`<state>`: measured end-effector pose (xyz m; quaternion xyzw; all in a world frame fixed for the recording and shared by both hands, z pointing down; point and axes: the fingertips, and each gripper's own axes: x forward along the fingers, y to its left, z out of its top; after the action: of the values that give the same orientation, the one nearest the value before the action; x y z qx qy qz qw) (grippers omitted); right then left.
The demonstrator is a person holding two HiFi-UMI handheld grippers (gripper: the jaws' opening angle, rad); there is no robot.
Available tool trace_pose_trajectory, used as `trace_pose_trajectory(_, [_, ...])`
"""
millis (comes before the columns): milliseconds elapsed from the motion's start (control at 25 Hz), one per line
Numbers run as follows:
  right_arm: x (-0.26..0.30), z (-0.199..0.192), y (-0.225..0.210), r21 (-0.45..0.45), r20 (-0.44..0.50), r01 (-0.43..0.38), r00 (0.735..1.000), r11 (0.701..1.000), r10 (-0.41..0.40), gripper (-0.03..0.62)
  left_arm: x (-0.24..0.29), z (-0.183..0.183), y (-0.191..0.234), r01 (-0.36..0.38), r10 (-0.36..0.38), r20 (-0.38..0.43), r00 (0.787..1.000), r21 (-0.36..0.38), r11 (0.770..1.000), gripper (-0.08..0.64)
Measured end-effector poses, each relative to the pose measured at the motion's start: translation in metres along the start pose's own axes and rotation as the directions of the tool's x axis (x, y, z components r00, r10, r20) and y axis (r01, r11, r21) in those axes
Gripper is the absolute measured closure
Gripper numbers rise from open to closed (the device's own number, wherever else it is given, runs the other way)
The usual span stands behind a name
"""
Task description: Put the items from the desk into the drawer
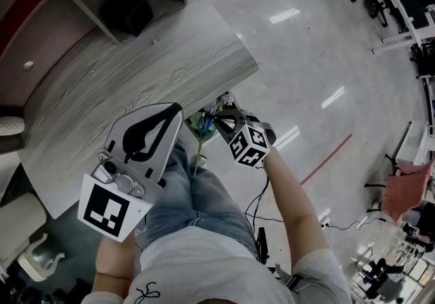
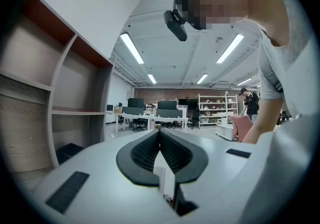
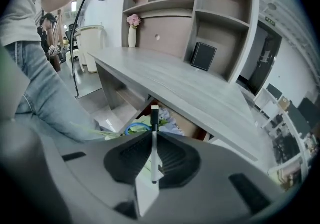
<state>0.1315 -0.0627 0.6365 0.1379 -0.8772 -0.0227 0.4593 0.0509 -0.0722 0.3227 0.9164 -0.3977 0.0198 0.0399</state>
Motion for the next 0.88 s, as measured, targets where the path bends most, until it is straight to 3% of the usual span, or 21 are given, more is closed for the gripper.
trace_pose_trajectory(280, [0.028, -0.002, -0.002, -0.052, -0.052, -0.039, 0.998, 0.998, 0.036, 0.549, 0.0, -0.008, 0.012, -0.012, 0.012, -0.014, 1.0, -0.004, 1.0, 0.549])
trace_pose_trajectory(480, [0.031, -0.003, -0.005, -0.044, -0.062, -0.045, 0.997, 0.998, 0.042, 0.512, 0.002, -0.007, 0.014, -0.01, 0.01, -0.019, 1.0, -0.002, 1.0, 0.549])
trace_pose_trajectory(880, [0.02, -0.006, -0.013, 0.023, -0.038, -0.009, 0.999, 1.0, 0.009, 0.514, 0.006, -0.006, 0.011, 0.004, -0.004, -0.022, 1.0, 0.001, 1.0, 0.549])
